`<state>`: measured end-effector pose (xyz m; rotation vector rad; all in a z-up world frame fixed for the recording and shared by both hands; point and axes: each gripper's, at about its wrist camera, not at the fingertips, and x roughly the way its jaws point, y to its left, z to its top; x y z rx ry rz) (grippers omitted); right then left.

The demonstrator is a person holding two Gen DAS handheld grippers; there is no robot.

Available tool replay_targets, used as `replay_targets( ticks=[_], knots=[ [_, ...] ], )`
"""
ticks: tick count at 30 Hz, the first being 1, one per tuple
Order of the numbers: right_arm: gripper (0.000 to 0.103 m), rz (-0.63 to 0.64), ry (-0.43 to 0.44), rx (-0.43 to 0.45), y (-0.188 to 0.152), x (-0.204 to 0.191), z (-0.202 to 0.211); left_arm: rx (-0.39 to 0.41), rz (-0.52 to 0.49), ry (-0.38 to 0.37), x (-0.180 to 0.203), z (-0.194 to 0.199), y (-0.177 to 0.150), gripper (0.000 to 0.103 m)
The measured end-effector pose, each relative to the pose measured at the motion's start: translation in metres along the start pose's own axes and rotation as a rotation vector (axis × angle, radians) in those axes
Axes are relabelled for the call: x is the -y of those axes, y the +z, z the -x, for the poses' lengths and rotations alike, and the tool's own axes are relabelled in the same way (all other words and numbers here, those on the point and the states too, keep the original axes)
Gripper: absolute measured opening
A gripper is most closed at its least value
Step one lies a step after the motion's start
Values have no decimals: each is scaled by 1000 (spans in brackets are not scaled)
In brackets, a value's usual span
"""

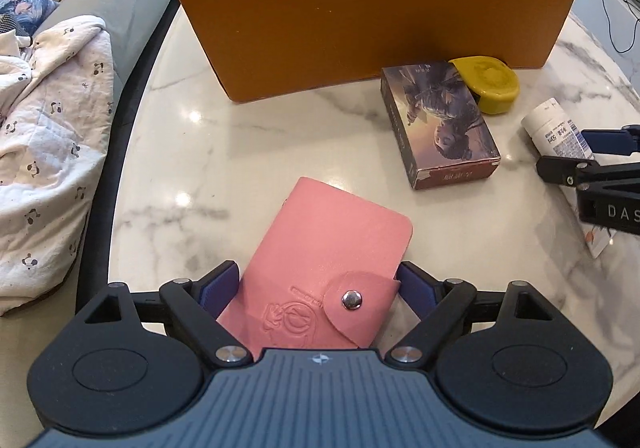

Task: Organize objects
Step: 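Hold the pink wallet in the left tool while the right tool grasps the white lotion bottle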

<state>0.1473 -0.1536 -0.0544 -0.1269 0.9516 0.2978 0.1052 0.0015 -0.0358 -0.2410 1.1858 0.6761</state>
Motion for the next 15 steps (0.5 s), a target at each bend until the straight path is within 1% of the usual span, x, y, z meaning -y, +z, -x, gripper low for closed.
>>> replay_targets(
  ticks=[1, 2, 3, 4, 5, 6, 7, 9, 10, 11, 12, 13, 15],
  knots=[
    [48, -1, -9, 3, 0, 0, 1, 13, 7, -17, -3, 2, 1, 89],
    [48, -7, -17, -2, 1, 0, 1, 47, 16, -41, -5, 8, 2, 67],
    [48, -23, -6, 2, 1, 2, 3, 78, 28, -65, -9, 17, 4, 53],
    [48, -40, 11, 10, 1, 3, 5, 101, 46, -71, -12, 24, 6, 38],
    [48, -47, 22, 20, 2, 4, 9, 110, 53, -58, -15, 27, 8, 37],
    [48, -44, 24, 33, 2, 3, 13, 99, 61, -61, -18, 25, 8, 37],
    [48, -36, 19, 42, 3, 2, 16, 85, 70, -77, -21, 22, 8, 37],
    [48, -29, 12, 41, 3, 1, 17, 98, 66, -107, -26, 19, 7, 41],
    [48, -35, 12, 35, 2, 2, 16, 95, 74, -100, -28, 18, 7, 50],
    [48, -41, 12, 26, 2, 4, 14, 83, 69, -78, -28, 16, 7, 75],
    [48, -45, 12, 17, 1, 5, 12, 75, 56, -62, -27, 14, 8, 87],
    [48, -51, 13, 12, 1, 6, 11, 84, 53, -52, -27, 14, 7, 95],
    [48, -56, 18, 3, 1, 7, 9, 91, 44, -34, -28, 13, 5, 95]
  ],
)
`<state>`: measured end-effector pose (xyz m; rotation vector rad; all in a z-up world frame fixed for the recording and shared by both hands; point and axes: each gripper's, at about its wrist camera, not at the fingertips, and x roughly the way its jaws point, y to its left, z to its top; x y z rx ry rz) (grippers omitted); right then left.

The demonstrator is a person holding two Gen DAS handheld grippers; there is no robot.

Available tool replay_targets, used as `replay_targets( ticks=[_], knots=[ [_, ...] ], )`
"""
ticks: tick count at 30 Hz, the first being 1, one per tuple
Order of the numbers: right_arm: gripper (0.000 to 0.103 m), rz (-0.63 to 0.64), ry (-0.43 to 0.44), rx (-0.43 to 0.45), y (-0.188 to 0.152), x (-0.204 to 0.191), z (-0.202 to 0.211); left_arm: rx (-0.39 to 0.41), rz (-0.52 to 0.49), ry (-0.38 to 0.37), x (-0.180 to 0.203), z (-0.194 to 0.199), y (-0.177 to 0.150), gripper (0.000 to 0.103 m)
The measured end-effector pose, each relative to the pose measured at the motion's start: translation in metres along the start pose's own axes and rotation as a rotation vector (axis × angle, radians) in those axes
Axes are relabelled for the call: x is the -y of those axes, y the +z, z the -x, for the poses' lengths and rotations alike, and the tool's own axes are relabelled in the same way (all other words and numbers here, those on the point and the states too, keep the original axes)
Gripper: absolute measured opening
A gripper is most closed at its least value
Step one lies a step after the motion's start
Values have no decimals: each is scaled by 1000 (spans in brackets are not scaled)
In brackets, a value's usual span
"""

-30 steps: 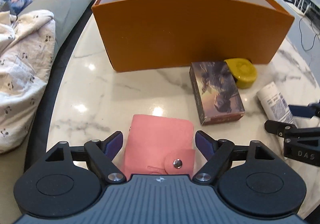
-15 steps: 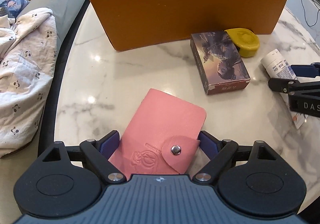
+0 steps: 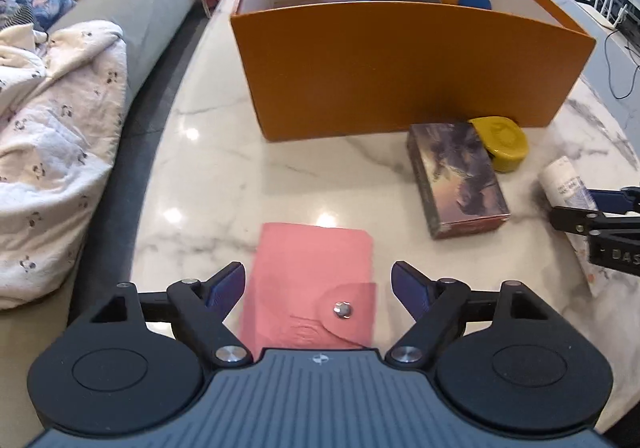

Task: Organize objects
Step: 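Hold the pink wallet in the left tool while the right tool grasps the white lotion bottle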

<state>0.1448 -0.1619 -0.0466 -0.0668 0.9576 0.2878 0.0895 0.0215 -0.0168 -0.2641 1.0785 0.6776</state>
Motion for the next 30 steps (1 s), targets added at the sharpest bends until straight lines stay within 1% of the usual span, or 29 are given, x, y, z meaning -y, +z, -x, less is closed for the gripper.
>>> replay_targets(
  ticks=[1, 2, 4, 5, 7, 8, 9, 10, 11, 13, 17, 18, 21, 26, 27, 30],
  knots=[
    [48, -1, 2, -2, 0, 1, 0, -12, -14, 16, 0, -2, 0, 95],
    [49, 0, 3, -4, 0, 1, 0, -24, -30, 27, -1, -5, 0, 99],
    [49, 1, 8, -2, 1, 0, 0, -51, -44, 14, -3, -11, -1, 103],
    [49, 2, 12, -2, 1, 0, 0, -62, -28, 1, -4, -14, -1, 103],
    [49, 5, 19, -2, 1, -1, 1, -113, 12, -44, -9, -21, -1, 102],
    [49, 6, 23, -1, 1, -2, 1, -132, 32, -51, -11, -25, -2, 103],
    [49, 7, 26, -2, 1, -2, 1, -128, 66, -77, -16, -27, -4, 103],
    [49, 7, 30, -3, 1, -2, 2, -113, 90, -79, -18, -26, -4, 101],
    [49, 8, 32, -4, 1, -3, 2, -104, 83, -71, -17, -26, -3, 95],
    [49, 10, 35, -6, 0, -3, 2, -99, 56, -76, -16, -24, -2, 94],
    [49, 10, 36, -2, 0, -3, 4, -103, 85, -141, -18, -20, -1, 91],
    [49, 8, 36, 6, 1, -2, 6, -102, 79, -144, -16, -18, -1, 91],
    [49, -2, 35, 27, 3, -1, 12, -66, 41, -114, -6, -11, -1, 91],
    [48, -8, 31, 28, 3, 0, 14, -28, 16, -102, 3, -2, 2, 91],
    [48, -5, 28, 28, 3, 0, 15, -17, -13, -106, 4, 0, 2, 91],
    [48, -6, 24, 27, 2, -1, 19, 9, -25, -99, 8, 6, 4, 91]
  ],
)
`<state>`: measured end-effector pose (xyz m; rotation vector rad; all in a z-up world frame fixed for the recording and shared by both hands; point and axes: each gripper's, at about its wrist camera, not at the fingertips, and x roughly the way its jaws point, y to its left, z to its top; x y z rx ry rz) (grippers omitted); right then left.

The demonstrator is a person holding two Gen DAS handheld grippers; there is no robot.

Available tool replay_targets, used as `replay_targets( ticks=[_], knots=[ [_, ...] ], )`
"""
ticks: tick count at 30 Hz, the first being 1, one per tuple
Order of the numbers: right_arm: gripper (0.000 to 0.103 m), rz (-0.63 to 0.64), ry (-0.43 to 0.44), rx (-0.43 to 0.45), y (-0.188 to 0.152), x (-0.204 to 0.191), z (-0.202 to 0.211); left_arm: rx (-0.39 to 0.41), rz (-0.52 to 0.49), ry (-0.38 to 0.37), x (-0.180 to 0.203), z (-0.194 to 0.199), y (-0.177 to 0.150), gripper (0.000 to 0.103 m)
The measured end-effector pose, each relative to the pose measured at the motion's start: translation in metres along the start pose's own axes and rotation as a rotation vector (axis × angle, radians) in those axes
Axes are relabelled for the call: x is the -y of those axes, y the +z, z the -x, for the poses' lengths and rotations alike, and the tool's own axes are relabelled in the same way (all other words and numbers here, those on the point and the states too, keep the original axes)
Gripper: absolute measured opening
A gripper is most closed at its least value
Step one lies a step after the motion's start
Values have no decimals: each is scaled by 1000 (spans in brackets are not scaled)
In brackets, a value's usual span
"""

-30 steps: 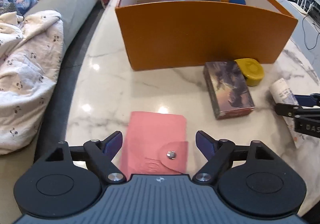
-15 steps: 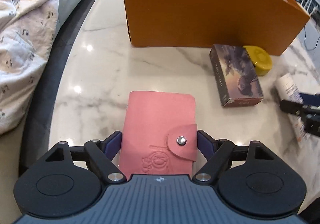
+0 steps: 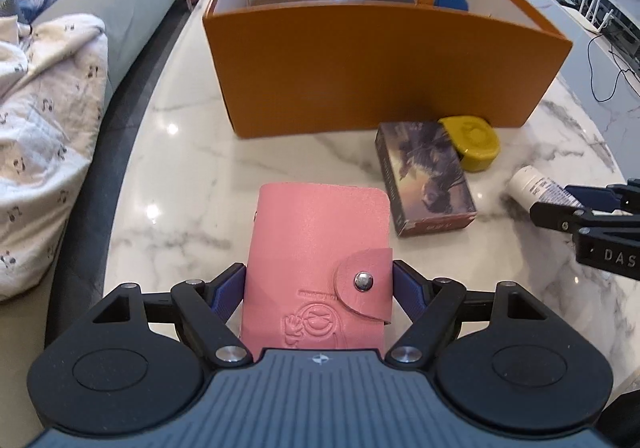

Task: Organize objects
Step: 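Hold the pink wallet in the left tool while the right tool grasps the white lotion bottle, then carry the wallet and lotion bottle over the orange box with both tools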

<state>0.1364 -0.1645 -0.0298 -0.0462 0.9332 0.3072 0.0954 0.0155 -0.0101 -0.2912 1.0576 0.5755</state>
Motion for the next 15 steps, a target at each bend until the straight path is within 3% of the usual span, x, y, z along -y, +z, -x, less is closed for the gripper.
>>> replay_targets(
  ticks=[15],
  knots=[
    [48, -31, 59, 83, -1, -1, 49, 139, -156, -24, 14, 33, 9, 91]
  ],
)
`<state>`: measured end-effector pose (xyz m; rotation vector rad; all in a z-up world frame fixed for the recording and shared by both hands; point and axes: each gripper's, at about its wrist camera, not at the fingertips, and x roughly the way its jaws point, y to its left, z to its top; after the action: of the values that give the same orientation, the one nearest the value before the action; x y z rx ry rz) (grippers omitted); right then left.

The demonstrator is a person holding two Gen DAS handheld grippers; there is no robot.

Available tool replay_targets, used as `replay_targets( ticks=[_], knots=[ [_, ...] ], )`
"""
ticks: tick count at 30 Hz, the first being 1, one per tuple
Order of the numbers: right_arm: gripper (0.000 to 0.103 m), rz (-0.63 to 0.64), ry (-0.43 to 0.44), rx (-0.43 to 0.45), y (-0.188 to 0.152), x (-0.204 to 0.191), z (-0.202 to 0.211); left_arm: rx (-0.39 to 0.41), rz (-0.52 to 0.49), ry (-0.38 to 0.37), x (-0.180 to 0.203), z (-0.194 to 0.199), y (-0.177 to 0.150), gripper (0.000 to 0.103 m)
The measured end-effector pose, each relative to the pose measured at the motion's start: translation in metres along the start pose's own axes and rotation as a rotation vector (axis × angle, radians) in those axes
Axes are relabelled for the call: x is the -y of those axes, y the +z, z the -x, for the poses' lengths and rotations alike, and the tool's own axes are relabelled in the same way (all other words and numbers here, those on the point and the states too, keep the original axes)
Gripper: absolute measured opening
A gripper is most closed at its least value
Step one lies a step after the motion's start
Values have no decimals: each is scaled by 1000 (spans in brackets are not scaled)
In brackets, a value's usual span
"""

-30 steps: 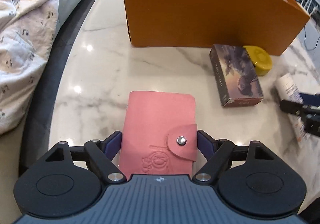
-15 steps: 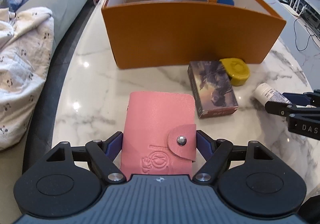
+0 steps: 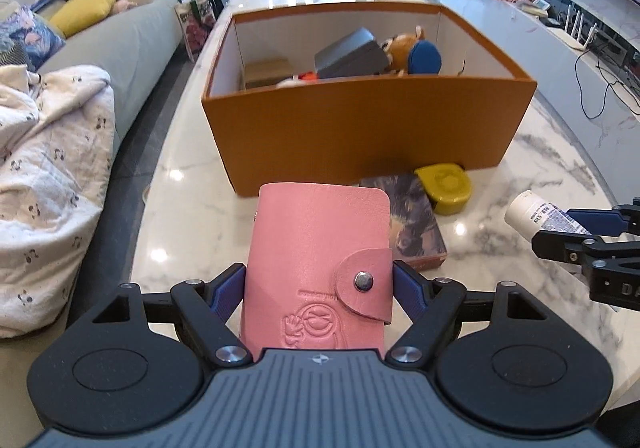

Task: Organize objects
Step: 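Carry the wallet and lotion bottle over the orange box with both tools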

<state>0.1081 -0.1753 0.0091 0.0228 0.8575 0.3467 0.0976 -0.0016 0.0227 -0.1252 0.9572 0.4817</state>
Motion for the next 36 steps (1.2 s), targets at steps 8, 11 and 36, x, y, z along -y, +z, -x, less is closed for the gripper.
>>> replay_targets(
  ticks=[8, 11, 36],
  knots=[
    [48, -81, 75, 166, 40, 3, 38, 153, 42, 5, -4, 35, 55, 91],
    [48, -126, 88, 225, 75, 4, 37, 196, 76, 9, -7, 34, 93, 91],
    [48, -263, 23, 231, 139, 25, -111, 65, 184, 49, -22, -108, 147, 91]
  ],
)
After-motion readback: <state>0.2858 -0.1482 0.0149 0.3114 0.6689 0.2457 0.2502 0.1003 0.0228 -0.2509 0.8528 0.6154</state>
